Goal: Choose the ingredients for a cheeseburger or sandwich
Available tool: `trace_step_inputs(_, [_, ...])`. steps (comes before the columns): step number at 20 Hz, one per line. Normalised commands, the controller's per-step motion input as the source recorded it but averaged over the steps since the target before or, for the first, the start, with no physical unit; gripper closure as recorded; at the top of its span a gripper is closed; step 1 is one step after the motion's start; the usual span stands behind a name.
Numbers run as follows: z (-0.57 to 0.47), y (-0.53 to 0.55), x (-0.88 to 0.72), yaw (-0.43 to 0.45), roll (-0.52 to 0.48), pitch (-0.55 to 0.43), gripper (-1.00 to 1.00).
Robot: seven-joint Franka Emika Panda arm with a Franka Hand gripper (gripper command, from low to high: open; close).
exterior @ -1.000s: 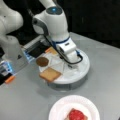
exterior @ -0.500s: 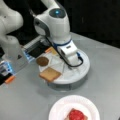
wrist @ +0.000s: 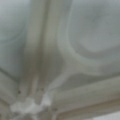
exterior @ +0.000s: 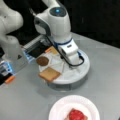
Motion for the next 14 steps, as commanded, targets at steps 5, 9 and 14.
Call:
trace_step_inputs(5, [0.36,0.10,0.42,-0.027,0.062,0.211,-1.00])
trace_step_inputs(9, [0.24,0.09,0.36,-0.034,0.048,0.210,-1.00])
trace_step_inputs(14, [0.16,0.01,0.26,-0.026,0.034,0.232,-1.00])
